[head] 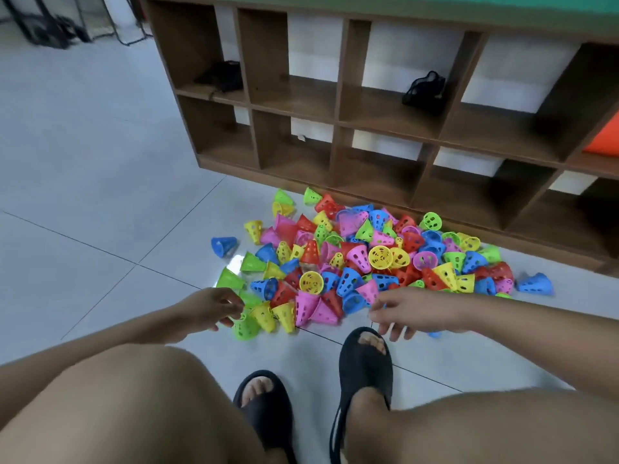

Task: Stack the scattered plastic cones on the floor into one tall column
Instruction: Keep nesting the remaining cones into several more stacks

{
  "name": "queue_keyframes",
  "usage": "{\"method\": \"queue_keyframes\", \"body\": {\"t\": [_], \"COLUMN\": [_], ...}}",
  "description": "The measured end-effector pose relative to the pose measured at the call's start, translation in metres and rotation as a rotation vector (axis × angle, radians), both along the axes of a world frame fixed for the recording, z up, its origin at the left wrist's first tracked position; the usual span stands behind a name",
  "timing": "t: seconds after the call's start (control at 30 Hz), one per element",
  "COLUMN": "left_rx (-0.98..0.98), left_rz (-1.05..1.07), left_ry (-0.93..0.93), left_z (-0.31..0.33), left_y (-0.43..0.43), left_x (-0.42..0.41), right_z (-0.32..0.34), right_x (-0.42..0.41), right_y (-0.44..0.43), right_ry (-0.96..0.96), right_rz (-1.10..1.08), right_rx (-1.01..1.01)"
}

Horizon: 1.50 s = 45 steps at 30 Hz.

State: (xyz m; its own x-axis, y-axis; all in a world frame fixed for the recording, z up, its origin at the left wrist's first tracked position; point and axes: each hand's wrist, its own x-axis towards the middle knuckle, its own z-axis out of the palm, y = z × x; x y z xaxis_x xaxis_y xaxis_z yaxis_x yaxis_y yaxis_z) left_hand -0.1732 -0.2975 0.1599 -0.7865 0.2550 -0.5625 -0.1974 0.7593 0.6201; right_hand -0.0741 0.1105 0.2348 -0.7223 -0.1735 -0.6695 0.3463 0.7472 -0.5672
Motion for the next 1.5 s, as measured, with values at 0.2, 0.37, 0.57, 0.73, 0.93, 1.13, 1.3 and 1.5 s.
{"method": "queue_keyframes", "body": {"t": [0.2, 0.37, 0.57, 0.73, 0.93, 1.13, 1.3, 1.5], "left_rx": [-0.023, -0.020, -0.124, -0.218, -0.228, -0.200, -0.169, -0.155], "left_rz": [0.013, 0.016, -0.014, -0.139, -0.102, -0.036, 0.022, 0.072], "left_ry": [0.019, 0.054, 0.121, 0.173, 0.228, 0.259, 0.269, 0.269], "left_z": [-0.001, -0.009, -0.065, -0.115, -0.159, -0.189, -0.203, -0.210], "left_y": [0.009, 0.015, -0.013, -0.021, -0.018, -0.017, 0.000, 0.004], "left_x": [-0.022, -0.040, -0.051, -0.051, -0.053, -0.047, -0.049, -0.044], "right_z": [-0.026, -0.045, -0.085, -0.131, -0.182, -0.236, -0.272, -0.262], "right_x": [-0.040, -0.079, -0.133, -0.162, -0.185, -0.188, -0.184, -0.186], "right_y": [-0.017, -0.030, -0.067, -0.103, -0.143, -0.179, -0.187, -0.167], "right_ry": [0.050, 0.047, 0.091, 0.135, 0.368, 0.533, 0.691, 0.634], "right_rz": [0.071, 0.134, 0.235, 0.338, 0.666, 0.757, 0.655, 0.299], "right_rx": [-0.027, 0.004, 0.064, 0.087, 0.158, 0.213, 0.226, -0.019]}}
